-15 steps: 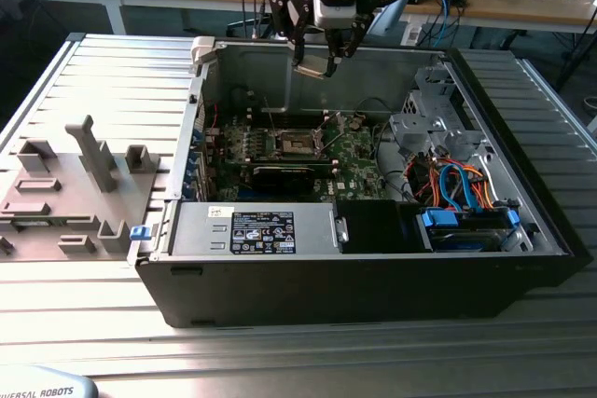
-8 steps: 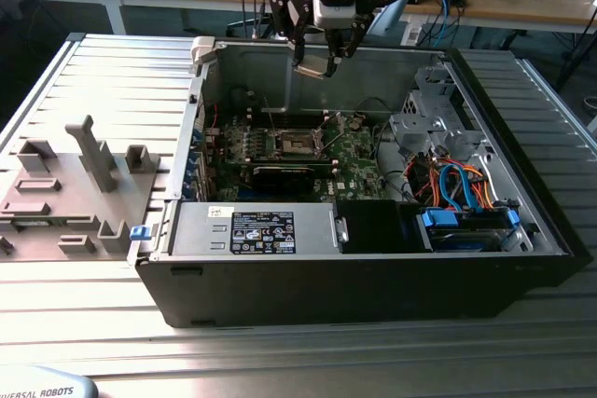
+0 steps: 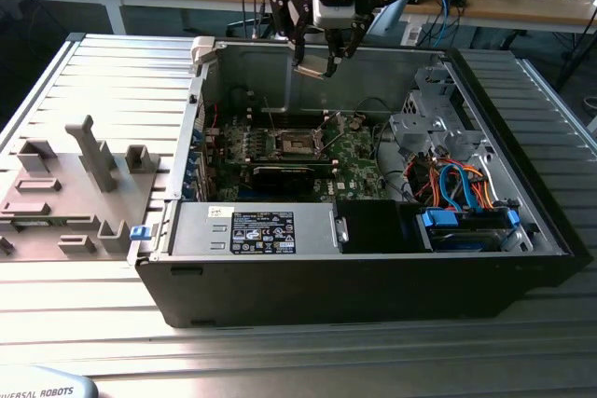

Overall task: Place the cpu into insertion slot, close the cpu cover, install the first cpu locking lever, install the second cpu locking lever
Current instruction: 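Place the cpu into insertion slot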

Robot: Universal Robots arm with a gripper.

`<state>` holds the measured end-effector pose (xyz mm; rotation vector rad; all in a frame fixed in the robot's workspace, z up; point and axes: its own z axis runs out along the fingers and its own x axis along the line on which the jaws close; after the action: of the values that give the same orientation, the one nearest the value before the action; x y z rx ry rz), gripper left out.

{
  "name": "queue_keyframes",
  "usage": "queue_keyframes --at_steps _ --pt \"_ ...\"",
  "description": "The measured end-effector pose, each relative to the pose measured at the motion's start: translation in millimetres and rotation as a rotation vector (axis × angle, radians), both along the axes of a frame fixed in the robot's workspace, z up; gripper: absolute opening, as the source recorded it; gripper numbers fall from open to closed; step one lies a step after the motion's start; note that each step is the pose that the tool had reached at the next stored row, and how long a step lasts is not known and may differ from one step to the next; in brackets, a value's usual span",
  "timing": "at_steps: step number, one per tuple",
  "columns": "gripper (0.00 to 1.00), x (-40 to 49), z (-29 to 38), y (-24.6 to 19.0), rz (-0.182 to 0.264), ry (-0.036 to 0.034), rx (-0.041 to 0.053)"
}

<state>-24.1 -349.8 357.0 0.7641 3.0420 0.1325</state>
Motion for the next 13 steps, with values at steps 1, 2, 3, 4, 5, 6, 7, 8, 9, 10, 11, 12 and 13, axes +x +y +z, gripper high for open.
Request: queue_keyframes --at_steps 1,2,3,4,5,6,7,8,9,10,11,12,13 --pt "0.54 0.0 0.0 0.0 -0.001 0.0000 0.0000" --pt "0.54 0.0 0.0 0.0 -0.002 0.0000 -0.0001" --pt "0.54 0.0 0.0 0.0 -0.003 0.0000 -0.0001" --pt "0.54 0.0 0.0 0.0 -0.004 0.0001 -0.0001" --pt "0.54 0.0 0.0 0.0 -0.004 0.0000 -0.0002" --pt "0.54 0.0 0.0 0.0 -0.006 0.0000 -0.0002" --pt "0.54 0.0 0.0 0.0 -0.006 0.0000 -0.0002" --pt "0.54 0.0 0.0 0.0 -0.008 0.0000 -0.0003" --pt "0.54 0.0 0.0 0.0 -0.009 0.0000 -0.0003" --pt "0.54 0.0 0.0 0.0 -0.010 0.0000 -0.0003" --pt "0.54 0.0 0.0 0.0 -0.011 0.0000 -0.0004" --pt "0.54 0.0 0.0 0.0 -0.011 0.0000 -0.0004" --pt "0.54 0.0 0.0 0.0 -0.012 0.0000 -0.0004"
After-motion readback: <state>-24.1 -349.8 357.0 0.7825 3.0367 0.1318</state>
